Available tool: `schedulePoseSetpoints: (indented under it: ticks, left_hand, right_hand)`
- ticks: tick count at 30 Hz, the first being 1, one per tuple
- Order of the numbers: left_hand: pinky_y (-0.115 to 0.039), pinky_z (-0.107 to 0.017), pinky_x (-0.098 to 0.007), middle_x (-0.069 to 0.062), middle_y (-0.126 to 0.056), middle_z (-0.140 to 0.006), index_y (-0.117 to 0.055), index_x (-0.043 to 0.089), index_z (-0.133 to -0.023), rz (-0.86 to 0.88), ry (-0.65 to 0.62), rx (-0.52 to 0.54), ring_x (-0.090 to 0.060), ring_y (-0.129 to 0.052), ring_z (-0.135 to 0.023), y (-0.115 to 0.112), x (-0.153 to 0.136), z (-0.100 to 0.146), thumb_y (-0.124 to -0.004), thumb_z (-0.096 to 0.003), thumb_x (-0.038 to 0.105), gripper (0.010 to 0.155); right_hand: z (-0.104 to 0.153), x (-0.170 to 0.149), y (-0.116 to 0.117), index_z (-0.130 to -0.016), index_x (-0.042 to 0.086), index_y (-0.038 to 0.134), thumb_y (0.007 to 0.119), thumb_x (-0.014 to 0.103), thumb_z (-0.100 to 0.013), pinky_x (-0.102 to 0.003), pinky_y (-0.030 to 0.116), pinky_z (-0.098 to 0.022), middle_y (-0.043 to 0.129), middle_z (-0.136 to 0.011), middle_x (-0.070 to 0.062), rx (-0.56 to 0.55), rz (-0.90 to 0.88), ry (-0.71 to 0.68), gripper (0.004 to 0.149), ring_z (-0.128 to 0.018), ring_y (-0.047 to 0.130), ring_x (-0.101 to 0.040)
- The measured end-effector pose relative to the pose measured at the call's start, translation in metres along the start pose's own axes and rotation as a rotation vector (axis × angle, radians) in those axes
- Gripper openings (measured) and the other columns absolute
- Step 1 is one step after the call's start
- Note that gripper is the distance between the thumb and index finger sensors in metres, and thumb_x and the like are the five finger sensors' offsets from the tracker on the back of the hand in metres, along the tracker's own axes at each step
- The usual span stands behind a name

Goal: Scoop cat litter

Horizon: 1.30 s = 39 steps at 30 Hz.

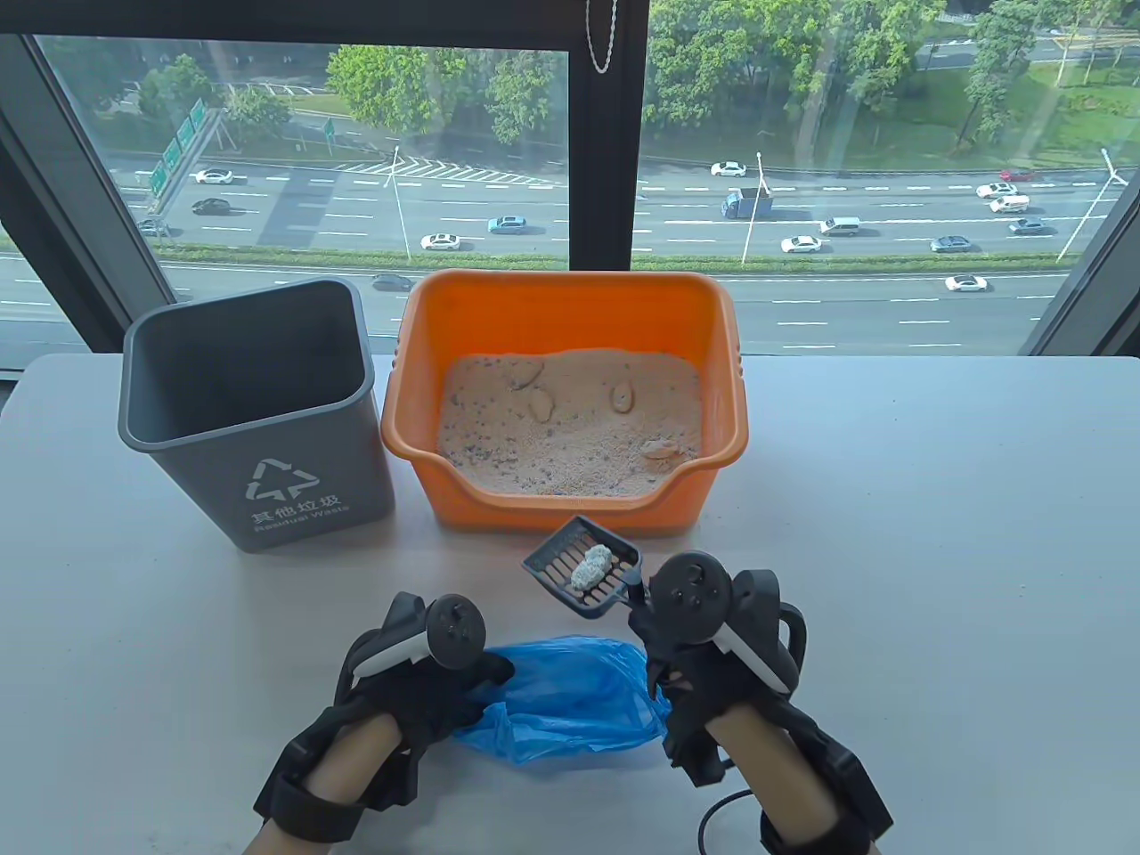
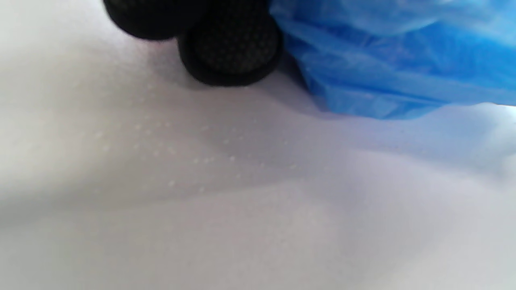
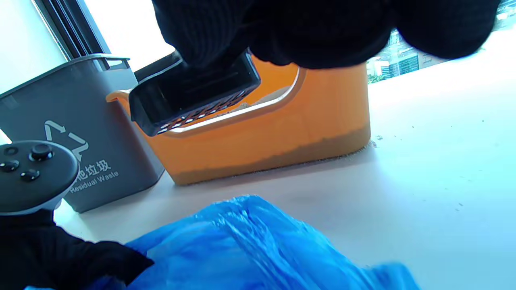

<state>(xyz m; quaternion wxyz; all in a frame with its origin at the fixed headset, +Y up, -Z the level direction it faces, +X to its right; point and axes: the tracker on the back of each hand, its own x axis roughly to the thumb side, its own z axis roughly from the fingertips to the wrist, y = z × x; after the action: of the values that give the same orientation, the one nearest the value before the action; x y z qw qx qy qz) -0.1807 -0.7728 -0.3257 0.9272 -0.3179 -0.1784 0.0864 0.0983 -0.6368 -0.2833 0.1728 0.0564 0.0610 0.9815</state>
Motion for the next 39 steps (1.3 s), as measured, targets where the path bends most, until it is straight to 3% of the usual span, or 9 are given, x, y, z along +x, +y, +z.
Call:
schedulePoseSetpoints:
  ticks: [5, 10, 17, 23, 27, 32, 39]
  left_hand:
    - [-0.082, -0.036, -0.026, 0.008, -0.079, -0.072, -0.049, 0.054, -0.097, 0.001, 0.001, -0.002, -0.012, -0.094, -0.046, 0.0, 0.0, 0.0, -0.081, -0.0492, 0.04, 0.06]
    - [-0.082, -0.036, -0.026, 0.008, -0.079, -0.071, -0.049, 0.054, -0.097, 0.003, 0.001, -0.003, -0.012, -0.094, -0.046, 0.0, 0.0, 0.0, -0.081, -0.0492, 0.04, 0.06]
    - [-0.082, -0.036, -0.025, 0.008, -0.079, -0.071, -0.048, 0.054, -0.097, 0.004, 0.002, -0.003, -0.012, -0.093, -0.046, 0.0, -0.001, 0.0, -0.081, -0.0492, 0.041, 0.06]
    - [-0.082, -0.035, -0.026, 0.008, -0.079, -0.071, -0.049, 0.054, -0.097, 0.005, 0.001, -0.005, -0.012, -0.093, -0.046, 0.0, -0.001, 0.0, -0.081, -0.0493, 0.041, 0.06]
    - [-0.082, -0.036, -0.026, 0.008, -0.079, -0.071, -0.048, 0.054, -0.097, 0.004, 0.002, -0.005, -0.012, -0.093, -0.046, 0.0, -0.001, 0.0, -0.081, -0.0493, 0.041, 0.06]
    - [-0.082, -0.036, -0.026, 0.008, -0.079, -0.071, -0.048, 0.053, -0.097, 0.006, 0.002, -0.007, -0.012, -0.093, -0.046, 0.0, -0.001, -0.001, -0.081, -0.0493, 0.041, 0.06]
    - [-0.082, -0.035, -0.026, 0.008, -0.079, -0.071, -0.048, 0.053, -0.097, 0.007, 0.001, -0.007, -0.013, -0.093, -0.046, 0.0, 0.0, -0.001, -0.081, -0.0493, 0.041, 0.06]
  right_hand:
    - [0.031, -0.011, 0.006, -0.089, 0.001, 0.07, 0.079, 0.029, -0.042, -0.047, 0.074, -0.034, 0.071, -0.081, -0.03, 0.102, 0.012, -0.043, 0.055, -0.039, 0.086, -0.023]
    - [0.042, -0.011, 0.016, -0.089, 0.001, 0.071, 0.08, 0.029, -0.042, -0.048, 0.073, -0.034, 0.071, -0.081, -0.03, 0.201, 0.025, -0.089, 0.055, -0.039, 0.086, -0.024]
    - [0.032, 0.011, 0.038, -0.089, 0.001, 0.072, 0.08, 0.028, -0.041, -0.047, 0.073, -0.033, 0.07, -0.082, -0.031, 0.281, 0.184, -0.151, 0.055, -0.038, 0.086, -0.024]
    - [0.01, 0.032, 0.044, -0.086, 0.001, 0.076, 0.085, 0.033, -0.04, -0.034, 0.076, -0.019, 0.076, -0.076, -0.031, 0.32, 0.342, -0.138, 0.056, -0.025, 0.085, -0.013]
    - [0.004, 0.042, 0.037, -0.085, 0.004, 0.08, 0.088, 0.036, -0.039, -0.03, 0.077, -0.014, 0.079, -0.074, -0.029, 0.326, 0.354, -0.149, 0.057, -0.02, 0.085, -0.01]
    - [0.005, 0.038, 0.024, -0.085, 0.004, 0.079, 0.087, 0.034, -0.039, -0.033, 0.076, -0.017, 0.077, -0.076, -0.03, 0.347, 0.354, -0.139, 0.056, -0.023, 0.085, -0.012]
    - [0.008, 0.02, -0.025, -0.086, 0.002, 0.079, 0.085, 0.034, -0.041, -0.035, 0.076, -0.018, 0.077, -0.076, -0.031, 0.239, 0.167, -0.102, 0.055, -0.024, 0.085, -0.014]
